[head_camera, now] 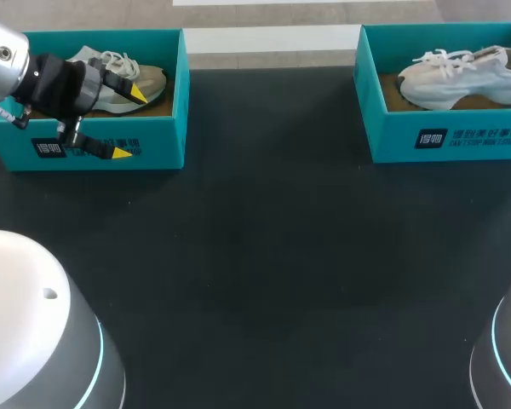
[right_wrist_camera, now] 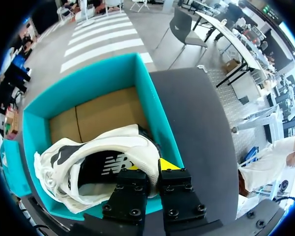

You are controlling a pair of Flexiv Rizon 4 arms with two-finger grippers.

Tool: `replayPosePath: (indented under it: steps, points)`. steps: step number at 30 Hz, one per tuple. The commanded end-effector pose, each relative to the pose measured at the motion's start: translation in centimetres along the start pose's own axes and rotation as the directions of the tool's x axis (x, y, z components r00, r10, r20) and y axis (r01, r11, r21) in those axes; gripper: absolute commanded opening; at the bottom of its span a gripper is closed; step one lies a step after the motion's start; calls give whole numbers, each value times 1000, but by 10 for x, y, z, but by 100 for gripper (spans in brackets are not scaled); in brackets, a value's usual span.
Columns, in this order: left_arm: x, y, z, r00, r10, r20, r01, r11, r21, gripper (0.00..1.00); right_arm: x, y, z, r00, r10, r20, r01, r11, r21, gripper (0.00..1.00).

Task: Take the shoe out of the shoebox, open the shoe tongue, remove and reinsert the insole, then place the shoe into the shoebox

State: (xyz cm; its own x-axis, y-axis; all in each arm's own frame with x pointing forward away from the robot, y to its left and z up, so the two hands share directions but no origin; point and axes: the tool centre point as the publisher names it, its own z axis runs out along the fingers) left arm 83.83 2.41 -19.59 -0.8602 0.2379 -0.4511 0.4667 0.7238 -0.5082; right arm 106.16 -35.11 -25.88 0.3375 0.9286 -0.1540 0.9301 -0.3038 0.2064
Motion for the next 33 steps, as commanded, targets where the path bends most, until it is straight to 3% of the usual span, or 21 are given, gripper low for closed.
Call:
replayPosePath:
  steps: [1,13,33]
  points:
    - [0,0,0,1000,1,-1,-1,1000,-2,100,2,0,4,1000,3,1,-3,1000,4,0]
    - [0,0,0,1000,1,-1,-1,1000,-2,100,0,-22,12,1000,8,11,-9,999,46,0]
    - [0,0,0,1000,1,-1,-1,1000,-2,100,13,-51,40,999,30,24,-34,989,145,0]
